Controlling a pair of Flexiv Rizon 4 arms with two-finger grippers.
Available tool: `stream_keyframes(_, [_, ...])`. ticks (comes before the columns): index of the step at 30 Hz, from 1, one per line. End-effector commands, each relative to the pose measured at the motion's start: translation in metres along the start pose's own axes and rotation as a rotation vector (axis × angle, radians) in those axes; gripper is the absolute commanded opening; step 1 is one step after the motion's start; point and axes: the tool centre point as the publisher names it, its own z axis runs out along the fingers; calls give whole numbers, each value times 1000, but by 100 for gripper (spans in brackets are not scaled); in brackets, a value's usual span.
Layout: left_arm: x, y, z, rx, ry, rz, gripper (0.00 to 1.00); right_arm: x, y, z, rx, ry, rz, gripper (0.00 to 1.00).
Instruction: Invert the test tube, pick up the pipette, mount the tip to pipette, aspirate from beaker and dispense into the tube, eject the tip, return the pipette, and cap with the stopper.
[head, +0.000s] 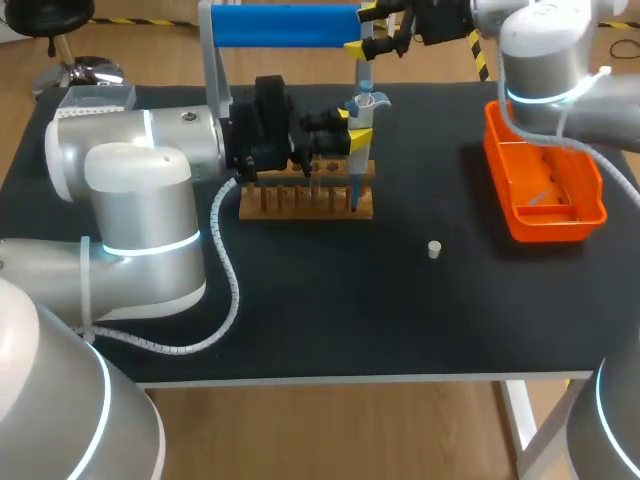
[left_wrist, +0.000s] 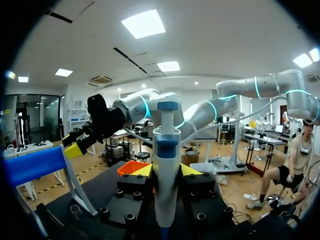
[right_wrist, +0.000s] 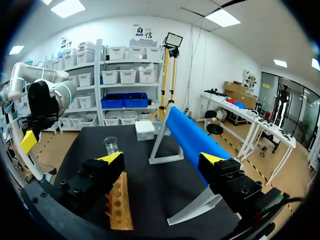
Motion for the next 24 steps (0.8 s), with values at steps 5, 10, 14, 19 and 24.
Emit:
stream_keyframes(5, [1,0,1,1,-6,1,0,-5,-2,14,31,13,-2,100])
stream_keyframes(10, [1,0,1,1,-6,1,0,-5,-5,20,41,18,3,100])
stream_keyframes(14, [1,0,1,1,-6,1,0,-5,-7,21,44,21,4,100])
stream_keyframes(19, [1,0,1,1,-6,1,0,-4,-7,20,47,25,-1,100])
stream_keyframes(24, [1,0,1,1,-6,1,0,-4,-7,20,47,25,-1,100])
